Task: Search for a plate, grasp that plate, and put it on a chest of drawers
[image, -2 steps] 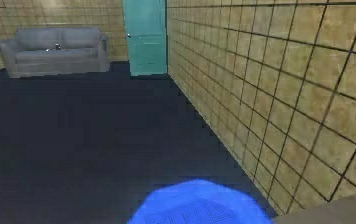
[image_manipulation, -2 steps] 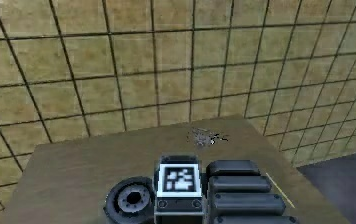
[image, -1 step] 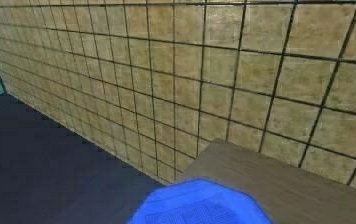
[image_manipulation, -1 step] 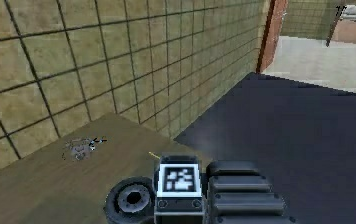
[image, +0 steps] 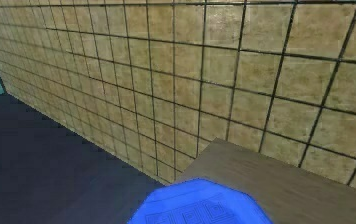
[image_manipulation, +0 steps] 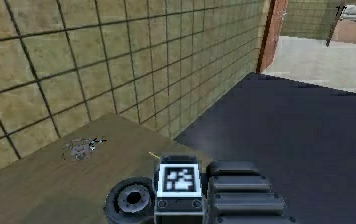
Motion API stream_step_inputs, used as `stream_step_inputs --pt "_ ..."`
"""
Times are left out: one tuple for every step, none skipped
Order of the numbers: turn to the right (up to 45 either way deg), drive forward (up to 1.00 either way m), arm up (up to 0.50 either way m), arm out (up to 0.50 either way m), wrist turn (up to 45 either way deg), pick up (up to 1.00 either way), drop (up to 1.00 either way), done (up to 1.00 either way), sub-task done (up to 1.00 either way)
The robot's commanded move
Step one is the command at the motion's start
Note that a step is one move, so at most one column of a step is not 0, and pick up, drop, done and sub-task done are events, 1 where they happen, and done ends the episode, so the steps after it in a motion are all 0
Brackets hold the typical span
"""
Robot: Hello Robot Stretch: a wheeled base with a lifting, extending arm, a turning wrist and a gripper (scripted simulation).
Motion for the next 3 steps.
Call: stream_step_inputs --pt "15.0 0.0 0.0 0.0 0.0 0.0 0.0 0.0 0.0" --pt "-45.0 0.0 0.0 0.0 0.0 0.0 0.0 0.0 0.0" --pt "-45.0 0.0 0.0 0.0 0.0 0.0 0.0 0.0 0.0"
